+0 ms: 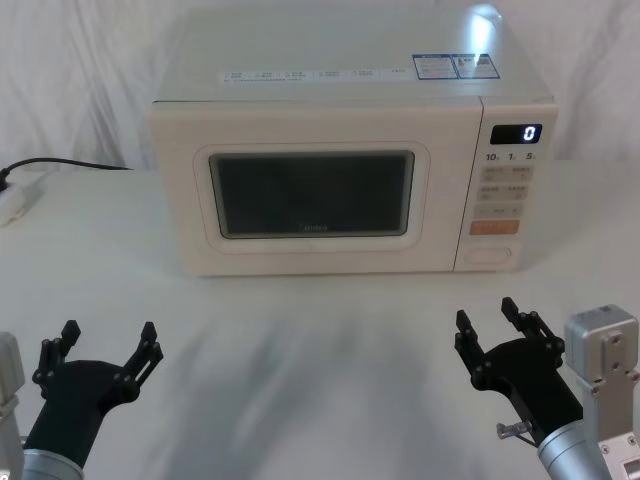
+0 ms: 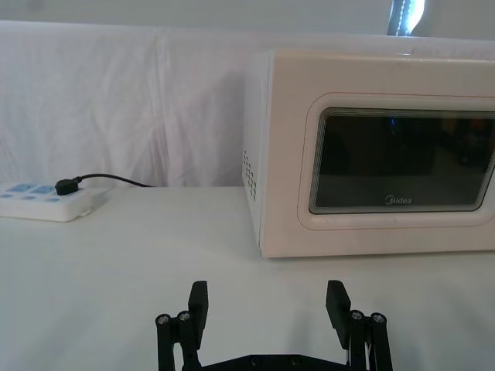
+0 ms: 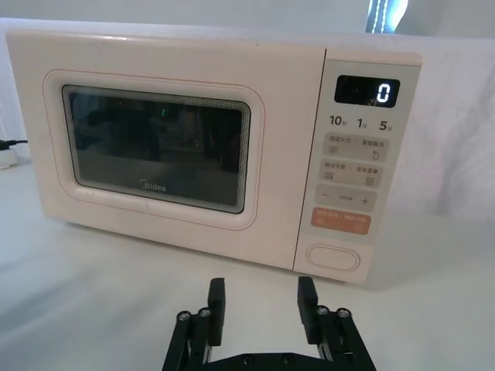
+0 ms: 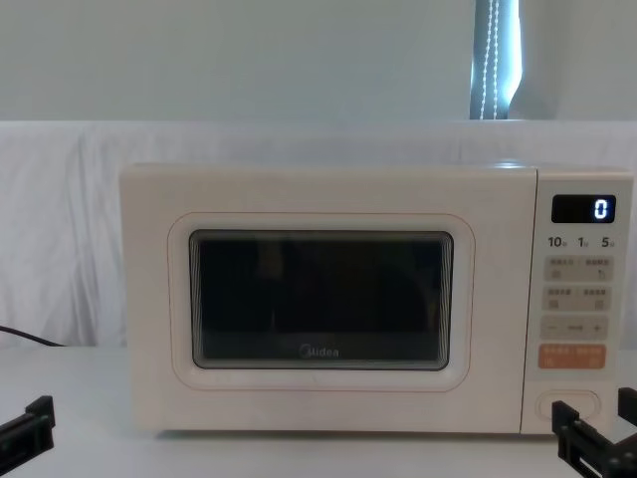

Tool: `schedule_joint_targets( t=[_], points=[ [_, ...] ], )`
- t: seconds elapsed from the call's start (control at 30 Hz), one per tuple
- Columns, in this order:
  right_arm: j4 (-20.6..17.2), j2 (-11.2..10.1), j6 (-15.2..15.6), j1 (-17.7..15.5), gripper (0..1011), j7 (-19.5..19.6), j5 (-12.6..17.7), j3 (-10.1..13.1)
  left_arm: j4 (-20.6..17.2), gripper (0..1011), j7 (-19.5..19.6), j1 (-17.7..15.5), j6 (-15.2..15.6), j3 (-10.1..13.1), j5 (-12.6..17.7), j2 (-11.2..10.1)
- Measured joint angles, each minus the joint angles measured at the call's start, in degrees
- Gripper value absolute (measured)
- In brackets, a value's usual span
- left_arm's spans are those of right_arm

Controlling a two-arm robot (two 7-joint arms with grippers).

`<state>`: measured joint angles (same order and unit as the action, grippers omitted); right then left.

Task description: Press the button to open the microwave door with one hand; close the microwave door with the other hand.

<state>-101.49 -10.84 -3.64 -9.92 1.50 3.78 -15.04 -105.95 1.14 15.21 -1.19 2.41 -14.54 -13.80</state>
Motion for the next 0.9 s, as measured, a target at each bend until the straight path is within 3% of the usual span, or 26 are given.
schedule_joint_targets(
  t=[0.07, 0.2, 0.3, 0.67, 0.9],
  points=[
    [0.0, 0.0, 0.0, 0.0, 550, 0.0, 0.0, 0.0, 0.0, 1001, 0.0, 0.0, 0.0, 0.0, 0.0, 0.0],
    [0.0, 0.0, 0.0, 0.0, 464, 0.0, 0.0, 0.0, 0.0, 1001, 0.0, 0.0, 0.0, 0.0, 0.0, 0.0],
    [0.0, 0.0, 0.0, 0.0, 328, 0.0, 0.0, 0.0, 0.0, 1001, 0.0, 0.0, 0.0, 0.0, 0.0, 0.0],
    [0.0, 0.0, 0.0, 0.0, 16, 0.0, 0.0, 0.0, 0.0, 1001, 0.0, 0.0, 0.0, 0.0, 0.0, 0.0],
    [0.0, 0.0, 0.0, 0.0, 0, 0.0, 0.0, 0.0, 0.0, 1001, 0.0, 0.0, 0.0, 0.0, 0.0, 0.0]
  ],
)
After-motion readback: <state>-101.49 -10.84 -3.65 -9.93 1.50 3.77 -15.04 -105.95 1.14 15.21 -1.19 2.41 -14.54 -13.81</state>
